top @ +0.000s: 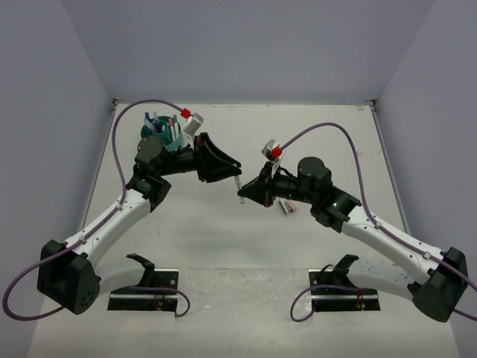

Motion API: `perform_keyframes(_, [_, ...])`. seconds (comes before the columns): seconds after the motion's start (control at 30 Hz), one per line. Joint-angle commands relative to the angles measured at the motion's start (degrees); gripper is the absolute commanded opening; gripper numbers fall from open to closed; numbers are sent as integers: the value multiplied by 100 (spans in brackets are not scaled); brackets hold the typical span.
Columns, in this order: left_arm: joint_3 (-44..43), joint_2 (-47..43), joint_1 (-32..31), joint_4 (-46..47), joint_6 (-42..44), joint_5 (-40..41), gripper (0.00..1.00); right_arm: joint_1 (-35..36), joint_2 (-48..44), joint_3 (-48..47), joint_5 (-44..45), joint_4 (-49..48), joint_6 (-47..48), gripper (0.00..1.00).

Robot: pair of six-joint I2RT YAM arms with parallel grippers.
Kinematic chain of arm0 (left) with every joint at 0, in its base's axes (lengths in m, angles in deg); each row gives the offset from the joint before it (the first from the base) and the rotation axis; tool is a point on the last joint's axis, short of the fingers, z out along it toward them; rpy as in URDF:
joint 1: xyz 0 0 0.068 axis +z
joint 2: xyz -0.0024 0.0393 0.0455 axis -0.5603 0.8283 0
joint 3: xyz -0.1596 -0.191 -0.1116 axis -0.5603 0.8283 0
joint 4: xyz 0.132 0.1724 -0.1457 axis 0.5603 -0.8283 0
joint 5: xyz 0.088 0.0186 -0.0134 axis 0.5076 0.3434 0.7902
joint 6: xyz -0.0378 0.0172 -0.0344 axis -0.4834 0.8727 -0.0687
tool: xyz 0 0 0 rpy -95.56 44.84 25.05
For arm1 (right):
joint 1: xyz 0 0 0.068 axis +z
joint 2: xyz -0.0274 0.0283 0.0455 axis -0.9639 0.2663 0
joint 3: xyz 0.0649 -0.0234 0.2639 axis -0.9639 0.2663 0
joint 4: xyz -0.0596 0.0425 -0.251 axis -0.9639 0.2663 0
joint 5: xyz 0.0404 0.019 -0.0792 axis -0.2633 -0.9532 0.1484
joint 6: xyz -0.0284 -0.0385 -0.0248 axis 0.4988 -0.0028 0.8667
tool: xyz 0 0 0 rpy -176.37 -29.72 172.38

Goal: Sort the stationery into containers
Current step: Pick up the pen from the center of the board, then place the pen in the storage box.

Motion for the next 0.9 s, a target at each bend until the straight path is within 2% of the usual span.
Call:
perform_keyframes(0.0, [-78,68,-35,95,1,-189,17,-27,-164,-98,55,-301,-32,0])
perform_keyframes(0.03, [-130,98,-35,12,19,-182,12,-27,-164,-108,61,-293,-12,0])
perform_keyframes(0.07, [-189,121,-35,-176,88,-144,4,-27,-170,-114,76,-293,5,0])
perform_keyframes(0.1, [-286,154,-35,-320,217,-61,0,-32,-178,-111,104,-282,22,0])
perform_keyframes(0.17, [-527,219,-35,-772,491,75,0,-50,-230,-101,201,-269,28,0])
perform_keyframes(0.2, [-643,241,-32,-1021,596,148,0,-68,-260,-92,246,-252,26,6])
perform_keyframes(0.23, [-756,257,-28,-1266,681,228,0,-92,-288,-80,286,-228,22,15])
perform_keyframes(0.27, [-910,282,-26,-1607,812,431,0,-114,-314,-68,400,-184,12,34])
perform_keyframes(0.3, [-1118,318,-26,-2070,1004,793,0,-134,-338,-56,611,-112,-4,66])
perform_keyframes(0.33, [-1327,357,-26,-2525,1245,1342,0,-149,-370,-41,934,-38,-16,91])
perform_keyframes(0.37, [-1561,417,-26,-2986,1607,2424,0,-153,-421,-19,1575,52,-23,99])
perform_keyframes(0.43, [-2261,698,-26,-4259,1908,4096,0,-205,-466,7,2524,363,-134,99])
perform_keyframes(0.47, [-2565,798,-26,-4575,2063,5497,0,-226,-494,14,3204,435,-169,99])
perform_keyframes(0.5, [-2743,1108,-26,-4679,2153,6449,0,-297,-498,38,3579,544,-205,99])
perform_keyframes(0.53, [-2885,1343,-11,-4674,2458,7798,0,-353,-505,94,3826,574,-239,99])
perform_keyframes(0.6, [-3304,2022,218,-4460,2826,8914,0,-525,-499,150,3845,577,-307,99])
perform_keyframes(0.7, [-3946,2725,835,-3991,3090,8824,0,-606,-412,208,3705,577,-307,99])
perform_keyframes(0.87, [-4592,3624,1279,-3491,3621,8419,0,-683,-260,215,3483,577,-280,99])
